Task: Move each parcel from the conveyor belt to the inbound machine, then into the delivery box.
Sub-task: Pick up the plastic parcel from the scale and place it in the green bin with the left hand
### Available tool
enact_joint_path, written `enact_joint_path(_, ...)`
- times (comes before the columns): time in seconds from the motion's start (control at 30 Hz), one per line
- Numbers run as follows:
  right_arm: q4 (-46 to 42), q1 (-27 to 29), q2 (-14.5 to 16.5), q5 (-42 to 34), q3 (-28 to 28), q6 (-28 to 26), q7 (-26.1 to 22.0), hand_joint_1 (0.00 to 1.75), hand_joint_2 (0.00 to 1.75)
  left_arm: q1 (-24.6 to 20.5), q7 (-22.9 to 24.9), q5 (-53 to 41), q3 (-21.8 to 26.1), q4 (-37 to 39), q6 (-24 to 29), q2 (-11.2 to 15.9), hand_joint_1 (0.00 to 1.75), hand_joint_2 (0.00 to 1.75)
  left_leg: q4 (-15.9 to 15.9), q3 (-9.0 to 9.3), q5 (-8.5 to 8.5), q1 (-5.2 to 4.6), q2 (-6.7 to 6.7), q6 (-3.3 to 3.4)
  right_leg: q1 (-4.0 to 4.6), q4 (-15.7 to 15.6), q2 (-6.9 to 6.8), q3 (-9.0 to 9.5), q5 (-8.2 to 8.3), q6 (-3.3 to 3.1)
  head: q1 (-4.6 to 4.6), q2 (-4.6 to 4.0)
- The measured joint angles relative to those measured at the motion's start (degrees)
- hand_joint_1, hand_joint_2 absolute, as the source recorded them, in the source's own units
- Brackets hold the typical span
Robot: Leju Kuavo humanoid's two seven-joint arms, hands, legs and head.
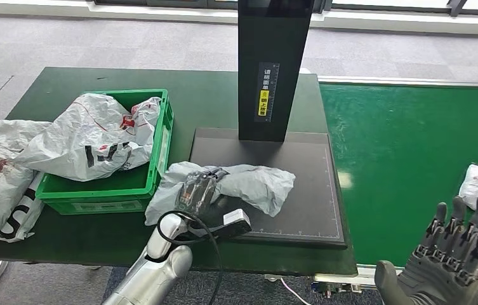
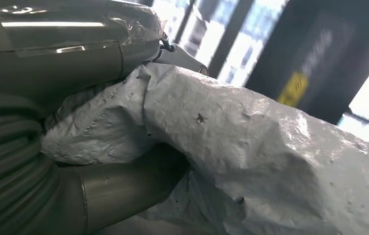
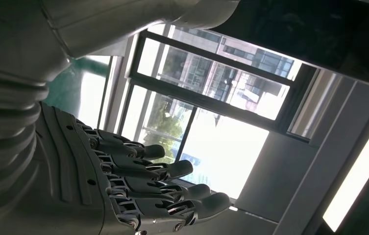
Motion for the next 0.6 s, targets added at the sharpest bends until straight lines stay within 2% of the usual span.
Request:
enact_joint_path(0.1, -0.08, 0.31, 0.25, 0.09, -0.02, -0.42, 0.00, 0.00, 1.75, 1.27, 2.20, -4.99, 3.34, -8.73, 1.32, 1.63, 1.75, 1.75, 0.00, 0.01, 0.00, 0.02, 0.04, 0.00, 0.01, 0.01, 0.03, -0.02, -0.02, -0.03, 0.00, 0.00)
enact_joint_path(0.23, -0.08, 0.51, 0.40, 0.03, -0.02, -0.71, 0.00, 0.00, 1.75, 2.71, 2.77, -6.37, 6.59, -16.73, 1.17, 3.01, 1.75, 1.75, -0.01, 0.01, 0.00, 0.02, 0.04, -0.01, 0.01, 0.01, 0.02, -0.02, -0.03, -0.04, 0.00, 0.00)
enact_joint_path(0.47, -0.08, 0.53, 0.42, -0.03, -0.02, -0.74, 0.00, 0.00, 1.75, 4.12, 2.77, -7.05, 7.96, -21.50, 1.67, 3.67, 1.75, 1.75, 0.00, 0.00, 0.00, 0.00, 0.03, 0.00, -0.01, 0.01, 0.01, -0.01, -0.03, -0.04, 0.00, 0.00)
enact_joint_path(0.6, -0.07, 0.55, 0.42, -0.64, -0.02, -0.55, 0.00, 0.00, 1.75, 4.39, 2.11, -6.86, 9.72, -24.62, 5.47, 4.58, 1.75, 1.75, 0.00, -0.01, 0.00, 0.01, 0.04, -0.01, 0.01, 0.01, 0.01, -0.02, -0.02, -0.04, 0.00, 0.00)
